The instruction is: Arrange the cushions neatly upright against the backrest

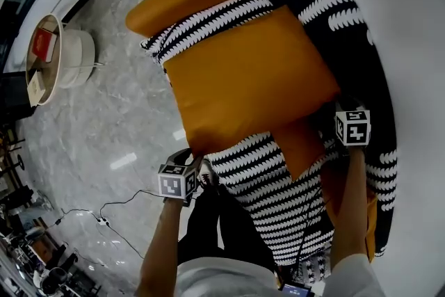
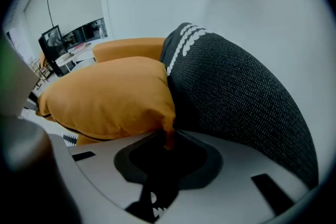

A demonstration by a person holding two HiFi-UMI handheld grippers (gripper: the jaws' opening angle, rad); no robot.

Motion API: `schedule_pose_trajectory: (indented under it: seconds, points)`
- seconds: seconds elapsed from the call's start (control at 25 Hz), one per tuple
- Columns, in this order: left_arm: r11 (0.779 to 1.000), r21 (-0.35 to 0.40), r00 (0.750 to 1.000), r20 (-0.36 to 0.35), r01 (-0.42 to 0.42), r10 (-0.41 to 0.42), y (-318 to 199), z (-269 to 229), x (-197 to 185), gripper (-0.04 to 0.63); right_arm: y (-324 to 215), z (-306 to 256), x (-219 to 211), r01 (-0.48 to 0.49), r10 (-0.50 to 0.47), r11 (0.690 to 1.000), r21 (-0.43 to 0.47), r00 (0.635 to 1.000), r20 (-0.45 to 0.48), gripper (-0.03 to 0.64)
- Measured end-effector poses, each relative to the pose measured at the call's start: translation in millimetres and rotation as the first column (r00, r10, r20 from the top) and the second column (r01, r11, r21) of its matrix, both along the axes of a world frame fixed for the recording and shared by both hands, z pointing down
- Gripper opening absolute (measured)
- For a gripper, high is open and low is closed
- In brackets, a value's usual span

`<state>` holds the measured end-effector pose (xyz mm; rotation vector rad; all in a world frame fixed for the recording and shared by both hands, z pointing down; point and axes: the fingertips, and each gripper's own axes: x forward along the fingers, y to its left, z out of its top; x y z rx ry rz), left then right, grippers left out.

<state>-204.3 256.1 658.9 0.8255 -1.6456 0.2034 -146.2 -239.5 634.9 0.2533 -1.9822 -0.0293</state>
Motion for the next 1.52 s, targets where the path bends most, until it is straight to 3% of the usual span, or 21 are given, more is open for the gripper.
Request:
schedule_pose_trajectory:
  seconds: [0.24,0.52,0.76,0.96,1.2,1.4,1.52]
  points:
    - [1.0,-0.003,1.0,-0.002,-0.027,0.027,-3,2,-6,0.127,7,-3,-3,0.025,-0.024,0.999,0.047,0.999,-0.022,0.046]
    - [0.999,0.002,0.999,0.019,-0.045,0.045,-7,-15,-25,0.112,4,-21,-20,0.058,-0.057,0.996,0.072,0.998,-0.023,0.043]
    - [0.998,0.065,1.0,-0.02,-0.021,0.022,-14,-29,-52,0.095,4,-32,-47,0.128,-0.121,0.986,0.108,0.99,-0.068,0.041]
    - [0.991,0.135,0.998,-0.047,-0.028,0.034,-16,-49,-78,0.091,4,-51,-76,0.091,-0.081,0.986,0.14,0.994,-0.075,0.041]
    - [0.972,0.221,0.994,-0.066,-0.075,0.092,-32,-80,-135,0.091,-6,-79,-134,0.044,-0.036,0.984,0.173,0.998,-0.054,0.041]
    - [0.956,0.267,0.99,-0.034,-0.126,0.14,-47,-102,-183,0.092,-17,-94,-177,0.02,-0.019,0.981,0.193,1.0,-0.008,0.041]
    - [0.948,0.298,0.992,-0.023,-0.111,0.124,-58,-119,-212,0.092,-26,-106,-207,0.014,-0.017,0.981,0.194,1.0,0.012,0.041]
